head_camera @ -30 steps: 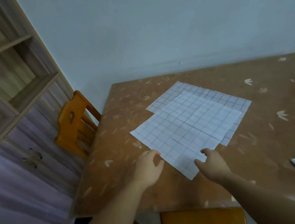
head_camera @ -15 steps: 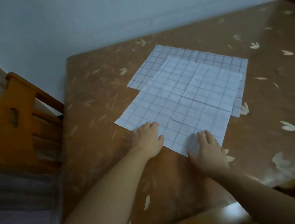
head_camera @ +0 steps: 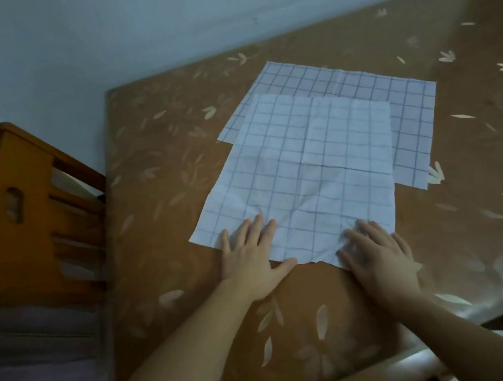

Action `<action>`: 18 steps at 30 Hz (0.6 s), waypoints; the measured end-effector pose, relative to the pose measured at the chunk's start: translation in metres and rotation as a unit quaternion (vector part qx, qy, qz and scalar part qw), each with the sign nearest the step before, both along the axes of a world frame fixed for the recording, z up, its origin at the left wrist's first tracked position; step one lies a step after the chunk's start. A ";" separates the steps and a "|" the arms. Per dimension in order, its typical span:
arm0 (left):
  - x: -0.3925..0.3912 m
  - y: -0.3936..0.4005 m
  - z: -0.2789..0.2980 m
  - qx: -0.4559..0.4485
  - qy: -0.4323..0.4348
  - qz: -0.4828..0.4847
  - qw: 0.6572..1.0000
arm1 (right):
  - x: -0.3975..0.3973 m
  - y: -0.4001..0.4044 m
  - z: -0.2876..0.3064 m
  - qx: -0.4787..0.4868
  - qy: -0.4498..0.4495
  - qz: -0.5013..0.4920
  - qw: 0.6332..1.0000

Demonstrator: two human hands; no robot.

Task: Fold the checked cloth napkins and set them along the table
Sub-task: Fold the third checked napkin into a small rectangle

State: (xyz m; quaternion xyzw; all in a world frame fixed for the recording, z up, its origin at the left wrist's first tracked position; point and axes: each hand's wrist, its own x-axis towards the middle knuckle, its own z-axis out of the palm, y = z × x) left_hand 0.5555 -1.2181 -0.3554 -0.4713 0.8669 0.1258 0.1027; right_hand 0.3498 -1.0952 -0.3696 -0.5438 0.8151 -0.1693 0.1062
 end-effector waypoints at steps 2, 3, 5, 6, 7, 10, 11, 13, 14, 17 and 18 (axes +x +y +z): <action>0.009 0.012 0.001 -0.020 0.014 0.012 1.000 | -0.006 -0.005 -0.001 -0.041 -0.002 0.019 0.999; 0.013 0.018 0.001 -0.030 0.017 0.018 0.999 | -0.010 -0.008 -0.001 -0.047 -0.001 0.027 0.999; 0.018 0.030 0.003 -0.042 0.012 0.032 0.999 | -0.015 -0.013 0.001 -0.041 0.002 0.054 0.998; 0.019 0.037 0.004 -0.044 0.008 0.039 0.998 | -0.017 -0.013 0.003 -0.040 -0.002 0.070 0.997; 0.021 0.043 0.006 -0.046 0.009 0.046 0.998 | -0.017 -0.013 0.007 -0.041 -0.014 0.084 0.996; 0.028 0.059 0.006 -0.074 0.049 0.064 0.994 | -0.017 -0.006 0.021 -0.048 -0.054 0.122 0.990; 0.030 0.062 0.007 -0.090 0.073 0.064 0.991 | -0.019 -0.002 0.025 -0.048 -0.059 0.142 0.987; 0.035 0.069 0.010 -0.126 0.121 0.064 0.983 | -0.025 0.009 0.034 -0.047 -0.064 0.191 0.978; 0.037 0.073 0.011 -0.146 0.139 0.068 0.977 | -0.029 0.014 0.038 -0.046 -0.067 0.210 0.974; 0.038 0.096 0.026 -0.162 0.141 0.051 0.975 | -0.042 0.027 0.051 -0.027 -0.049 0.239 0.969; 0.036 0.108 0.034 -0.146 0.132 0.049 0.979 | -0.044 0.031 0.054 -0.013 -0.035 0.247 0.968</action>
